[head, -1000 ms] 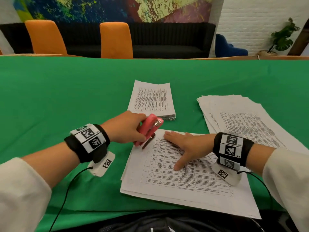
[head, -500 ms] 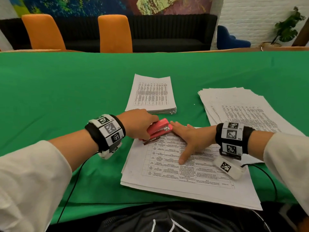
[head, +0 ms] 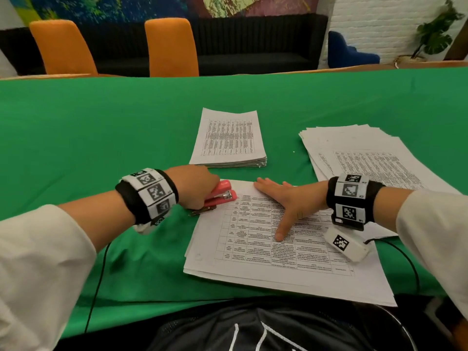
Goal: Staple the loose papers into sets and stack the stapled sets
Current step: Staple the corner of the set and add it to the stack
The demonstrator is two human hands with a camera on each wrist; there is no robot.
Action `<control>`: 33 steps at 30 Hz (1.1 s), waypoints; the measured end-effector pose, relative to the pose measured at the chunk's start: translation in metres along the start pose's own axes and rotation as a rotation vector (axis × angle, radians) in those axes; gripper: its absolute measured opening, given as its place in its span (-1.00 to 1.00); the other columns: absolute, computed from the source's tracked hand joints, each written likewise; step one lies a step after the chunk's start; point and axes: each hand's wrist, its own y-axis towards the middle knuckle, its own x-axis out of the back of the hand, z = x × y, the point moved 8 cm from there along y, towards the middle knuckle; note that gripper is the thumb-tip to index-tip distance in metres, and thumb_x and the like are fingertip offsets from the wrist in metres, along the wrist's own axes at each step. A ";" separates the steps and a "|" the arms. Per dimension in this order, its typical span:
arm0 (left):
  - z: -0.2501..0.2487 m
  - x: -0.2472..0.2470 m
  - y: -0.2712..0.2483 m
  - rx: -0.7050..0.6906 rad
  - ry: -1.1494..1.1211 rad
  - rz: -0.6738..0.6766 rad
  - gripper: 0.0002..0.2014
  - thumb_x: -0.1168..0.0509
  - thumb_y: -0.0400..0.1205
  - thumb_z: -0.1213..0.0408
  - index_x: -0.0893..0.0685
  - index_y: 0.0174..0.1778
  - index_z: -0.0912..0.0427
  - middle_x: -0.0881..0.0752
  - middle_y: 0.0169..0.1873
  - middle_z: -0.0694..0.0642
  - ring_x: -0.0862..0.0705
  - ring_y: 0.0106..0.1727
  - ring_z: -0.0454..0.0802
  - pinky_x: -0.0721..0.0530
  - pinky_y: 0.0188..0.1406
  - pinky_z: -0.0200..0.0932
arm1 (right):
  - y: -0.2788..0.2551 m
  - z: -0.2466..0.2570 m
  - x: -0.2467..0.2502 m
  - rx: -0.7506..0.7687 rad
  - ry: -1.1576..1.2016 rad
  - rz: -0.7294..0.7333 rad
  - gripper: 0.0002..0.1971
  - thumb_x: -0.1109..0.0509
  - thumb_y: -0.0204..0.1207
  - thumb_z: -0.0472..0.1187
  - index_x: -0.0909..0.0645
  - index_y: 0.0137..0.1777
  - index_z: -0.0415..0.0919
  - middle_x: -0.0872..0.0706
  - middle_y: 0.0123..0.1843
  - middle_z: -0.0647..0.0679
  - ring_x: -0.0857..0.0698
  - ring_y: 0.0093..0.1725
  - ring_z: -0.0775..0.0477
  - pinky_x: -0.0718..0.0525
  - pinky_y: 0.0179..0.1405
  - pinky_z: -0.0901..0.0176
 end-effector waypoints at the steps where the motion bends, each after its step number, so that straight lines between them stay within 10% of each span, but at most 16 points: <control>1: 0.009 -0.002 -0.003 0.017 -0.046 0.007 -0.73 -0.39 0.61 0.07 -0.58 0.13 0.11 -0.63 -0.25 0.02 -0.70 -0.27 0.03 -0.65 -0.39 -0.06 | 0.000 0.000 0.000 0.001 0.007 0.000 0.43 -0.70 0.36 0.21 0.42 0.82 0.00 0.41 0.84 0.09 0.35 0.80 0.07 0.47 0.59 0.07; 5: 0.027 -0.002 -0.007 0.060 -0.364 -0.044 -0.69 -0.48 0.55 0.06 -0.62 0.11 0.09 -0.79 -0.27 0.01 -0.81 -0.42 0.01 -0.82 -0.46 -0.03 | 0.002 -0.001 0.000 0.010 0.016 -0.009 0.48 -0.69 0.26 0.30 0.43 0.82 0.04 0.42 0.84 0.11 0.35 0.81 0.05 0.46 0.59 0.08; 9: 0.006 0.017 0.001 -0.066 -0.392 -0.224 -0.66 -0.49 0.59 0.00 -0.52 0.13 -0.01 -0.65 -0.22 -0.12 -0.64 -0.27 -0.14 -0.51 -0.42 -0.16 | 0.001 -0.007 0.000 -0.036 0.089 -0.025 0.59 -0.72 0.06 0.39 0.48 0.78 0.20 0.27 0.87 0.13 0.28 0.83 -0.17 0.37 0.75 -0.18; 14: -0.021 0.020 0.011 -0.203 -0.199 -0.253 -0.70 -0.42 0.65 0.03 -0.50 0.17 0.01 -0.48 -0.31 -0.15 -0.42 -0.32 -0.25 -0.33 -0.42 -0.12 | 0.004 -0.017 0.000 -0.026 0.254 -0.081 0.63 -0.87 -0.05 0.33 0.37 0.75 0.42 -0.18 0.82 0.24 -0.13 0.82 -0.10 -0.18 0.80 -0.33; 19: -0.045 0.021 0.011 -0.335 -0.021 -0.197 -0.78 -0.35 0.68 0.13 -0.53 0.20 -0.03 -0.64 -0.22 0.01 -0.57 -0.26 0.05 -0.45 -0.29 -0.08 | 0.004 -0.018 0.000 -0.077 0.202 -0.057 0.60 -0.80 -0.13 0.47 0.36 0.71 0.48 -0.01 0.87 0.13 0.05 0.85 -0.10 -0.06 0.82 -0.35; 33: -0.007 0.001 0.014 -0.048 -0.148 -0.067 -0.74 -0.33 0.69 0.07 -0.51 0.19 0.10 -0.60 -0.23 0.02 -0.58 -0.27 -0.06 -0.46 -0.38 -0.12 | -0.009 -0.008 0.002 -0.133 0.177 -0.027 0.44 -0.77 0.35 0.02 0.43 0.80 0.23 0.19 0.87 0.16 0.32 0.82 -0.21 0.29 0.74 -0.26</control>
